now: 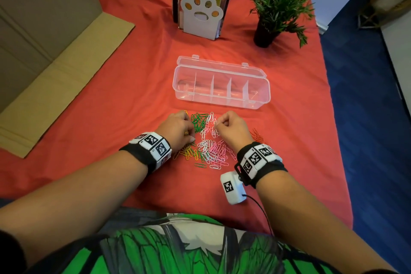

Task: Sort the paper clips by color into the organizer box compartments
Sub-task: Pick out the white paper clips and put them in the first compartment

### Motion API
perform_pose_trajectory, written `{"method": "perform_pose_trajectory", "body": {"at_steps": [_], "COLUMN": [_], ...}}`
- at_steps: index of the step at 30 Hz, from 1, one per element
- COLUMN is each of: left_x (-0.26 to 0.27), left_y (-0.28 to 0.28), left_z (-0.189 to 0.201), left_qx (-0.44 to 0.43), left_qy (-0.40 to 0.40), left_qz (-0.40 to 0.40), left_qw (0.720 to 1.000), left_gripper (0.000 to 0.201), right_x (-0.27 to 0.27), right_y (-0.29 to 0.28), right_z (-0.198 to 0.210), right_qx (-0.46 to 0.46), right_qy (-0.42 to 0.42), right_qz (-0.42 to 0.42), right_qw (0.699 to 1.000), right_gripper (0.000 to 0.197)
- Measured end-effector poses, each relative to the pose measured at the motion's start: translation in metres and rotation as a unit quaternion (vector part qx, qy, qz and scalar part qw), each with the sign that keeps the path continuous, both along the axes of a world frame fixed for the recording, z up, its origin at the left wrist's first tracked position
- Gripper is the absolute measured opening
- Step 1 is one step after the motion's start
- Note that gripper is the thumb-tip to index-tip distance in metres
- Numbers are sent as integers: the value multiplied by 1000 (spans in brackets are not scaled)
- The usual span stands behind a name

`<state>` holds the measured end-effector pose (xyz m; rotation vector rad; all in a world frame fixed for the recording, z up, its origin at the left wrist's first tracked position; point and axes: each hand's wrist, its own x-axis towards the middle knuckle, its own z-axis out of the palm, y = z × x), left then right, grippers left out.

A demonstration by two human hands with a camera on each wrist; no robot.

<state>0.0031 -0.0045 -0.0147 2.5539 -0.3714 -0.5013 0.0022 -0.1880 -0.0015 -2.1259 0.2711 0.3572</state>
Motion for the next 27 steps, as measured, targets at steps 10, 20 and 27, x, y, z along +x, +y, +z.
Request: {"method": "perform_pose_trajectory", "body": {"at_steps": [10,20,27], "left_x": [17,27,29], "left_y": [2,1,-24], "left_z": [-4,0,16], "left_qx": [-174,-175,-68], "left_qy": [121,119,58], "left_qz": [157,181,94], "left_qw": [965,960,992], "left_gripper": [26,13,30], "right_x": [15,22,32], "right_y": [7,4,9], "right_z": [-5,-1,-10], "right_qx": [204,179,-42], "right_qy": [104,94,34], "right_qz": [-107,-93,-15], "right_qw": [967,975,998], "right_gripper": [28,29,13]}}
